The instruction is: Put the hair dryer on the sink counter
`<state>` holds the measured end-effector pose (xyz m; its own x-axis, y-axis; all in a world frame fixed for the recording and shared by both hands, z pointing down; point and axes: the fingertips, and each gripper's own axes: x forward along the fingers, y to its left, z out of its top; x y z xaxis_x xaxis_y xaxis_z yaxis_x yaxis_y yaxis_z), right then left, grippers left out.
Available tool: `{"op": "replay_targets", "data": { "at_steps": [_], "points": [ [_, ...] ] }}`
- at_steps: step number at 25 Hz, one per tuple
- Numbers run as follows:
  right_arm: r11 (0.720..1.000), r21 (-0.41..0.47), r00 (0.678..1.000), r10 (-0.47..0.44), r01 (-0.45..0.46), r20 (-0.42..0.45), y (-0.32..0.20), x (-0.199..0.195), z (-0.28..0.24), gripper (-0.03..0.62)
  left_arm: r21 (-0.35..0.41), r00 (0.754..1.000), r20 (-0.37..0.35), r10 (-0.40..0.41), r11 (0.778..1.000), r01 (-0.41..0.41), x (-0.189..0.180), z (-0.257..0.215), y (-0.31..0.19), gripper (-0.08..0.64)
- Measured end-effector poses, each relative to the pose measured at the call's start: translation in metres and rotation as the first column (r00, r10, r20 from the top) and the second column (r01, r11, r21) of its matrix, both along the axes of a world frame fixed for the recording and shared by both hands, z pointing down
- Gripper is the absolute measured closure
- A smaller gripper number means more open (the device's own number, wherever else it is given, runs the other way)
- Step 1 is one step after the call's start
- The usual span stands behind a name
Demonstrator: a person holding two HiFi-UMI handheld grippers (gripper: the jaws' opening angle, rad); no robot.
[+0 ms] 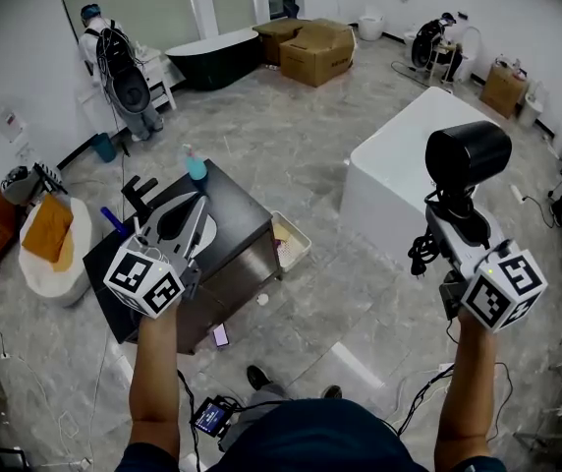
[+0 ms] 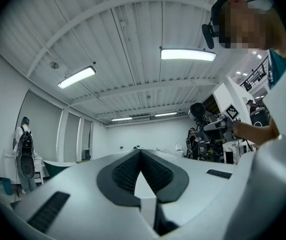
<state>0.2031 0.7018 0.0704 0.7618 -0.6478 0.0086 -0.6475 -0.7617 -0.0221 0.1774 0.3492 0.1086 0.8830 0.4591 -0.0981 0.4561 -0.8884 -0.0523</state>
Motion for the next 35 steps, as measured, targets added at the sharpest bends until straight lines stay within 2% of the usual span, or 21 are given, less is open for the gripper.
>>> {"op": "replay_targets", "data": {
  "at_steps": [3, 6, 14, 20, 25, 29, 35],
  "points": [
    [1.000, 0.029, 1.000, 0.005, -0.006, 0.015, -0.017, 0.008, -0.001, 0.423, 0.002, 1.000, 0.000, 0.006, 1.000, -0.006, 0.008, -0.002, -0.019, 0.554],
    [0.999, 0.044, 1.000, 0.014, -0.015, 0.023, -0.077, 0.023, -0.005, 0.423, -0.003, 1.000, 0.001, 0.012, 1.000, -0.012, 0.027, -0.001, -0.083, 0.555],
    [0.999, 0.042, 1.000, 0.014, -0.015, 0.028, -0.155, 0.054, -0.001, 0.423, -0.005, 1.000, -0.007, 0.010, 1.000, -0.010, 0.056, -0.001, -0.164, 0.554],
    [1.000, 0.029, 1.000, -0.009, 0.008, 0.022, -0.216, 0.076, -0.009, 0.423, -0.007, 1.000, -0.018, -0.023, 1.000, 0.023, 0.068, -0.007, -0.229, 0.554],
    [0.998, 0.007, 0.998, -0.057, 0.057, 0.013, -0.272, 0.088, -0.012, 0.423, -0.004, 0.997, -0.021, -0.073, 0.997, 0.073, 0.062, -0.005, -0.283, 0.554],
    [0.992, 0.003, 0.992, -0.123, 0.123, 0.017, -0.324, 0.099, -0.017, 0.423, 0.001, 0.989, -0.021, -0.147, 0.989, 0.147, 0.052, -0.008, -0.331, 0.554],
    [0.966, -0.002, 0.966, -0.259, 0.259, 0.007, -0.374, 0.118, -0.008, 0.423, 0.000, 0.956, -0.033, -0.293, 0.956, 0.293, 0.021, 0.000, -0.369, 0.554]
  ]
}}
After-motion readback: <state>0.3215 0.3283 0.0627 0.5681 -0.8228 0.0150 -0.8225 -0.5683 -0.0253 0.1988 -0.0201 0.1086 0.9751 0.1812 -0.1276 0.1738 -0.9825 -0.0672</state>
